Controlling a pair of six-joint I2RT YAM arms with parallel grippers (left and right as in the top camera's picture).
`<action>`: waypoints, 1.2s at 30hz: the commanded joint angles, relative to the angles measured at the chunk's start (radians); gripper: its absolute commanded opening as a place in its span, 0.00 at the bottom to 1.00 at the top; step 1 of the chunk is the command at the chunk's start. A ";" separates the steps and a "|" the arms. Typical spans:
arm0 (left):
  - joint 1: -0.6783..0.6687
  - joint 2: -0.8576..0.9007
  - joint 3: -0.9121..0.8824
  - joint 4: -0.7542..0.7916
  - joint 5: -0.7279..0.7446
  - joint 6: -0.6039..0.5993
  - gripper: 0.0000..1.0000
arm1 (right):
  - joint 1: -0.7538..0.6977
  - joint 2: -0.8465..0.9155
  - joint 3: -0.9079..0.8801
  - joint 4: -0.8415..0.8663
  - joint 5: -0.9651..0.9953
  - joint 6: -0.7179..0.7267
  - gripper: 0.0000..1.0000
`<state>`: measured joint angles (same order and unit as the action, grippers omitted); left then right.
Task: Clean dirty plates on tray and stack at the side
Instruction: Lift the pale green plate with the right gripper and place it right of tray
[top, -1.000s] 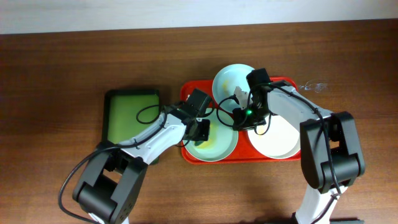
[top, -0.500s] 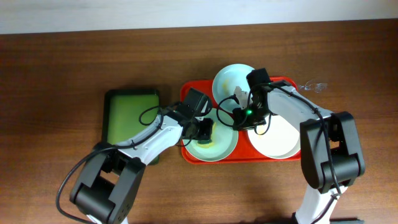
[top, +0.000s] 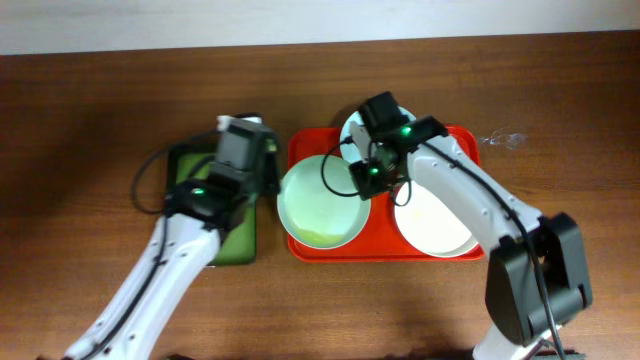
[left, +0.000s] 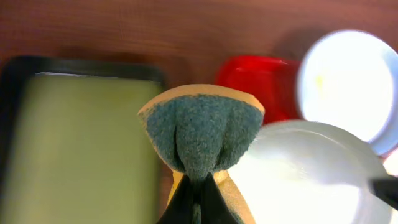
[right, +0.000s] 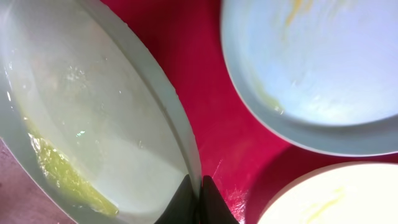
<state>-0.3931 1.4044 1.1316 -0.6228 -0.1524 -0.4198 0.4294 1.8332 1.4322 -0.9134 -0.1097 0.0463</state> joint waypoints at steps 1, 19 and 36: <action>0.161 -0.072 0.017 -0.066 0.022 -0.002 0.00 | 0.101 -0.062 0.100 -0.068 0.401 0.098 0.04; 0.285 -0.070 0.016 -0.153 -0.009 -0.002 0.00 | 0.313 -0.027 0.126 -0.014 0.874 -0.214 0.04; 0.285 -0.023 0.016 -0.149 -0.008 -0.002 0.00 | -0.883 0.002 0.110 0.156 -0.221 -0.037 0.04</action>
<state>-0.1135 1.3552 1.1362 -0.7750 -0.1482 -0.4198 -0.3378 1.8076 1.5349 -0.7689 -0.3714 -0.0479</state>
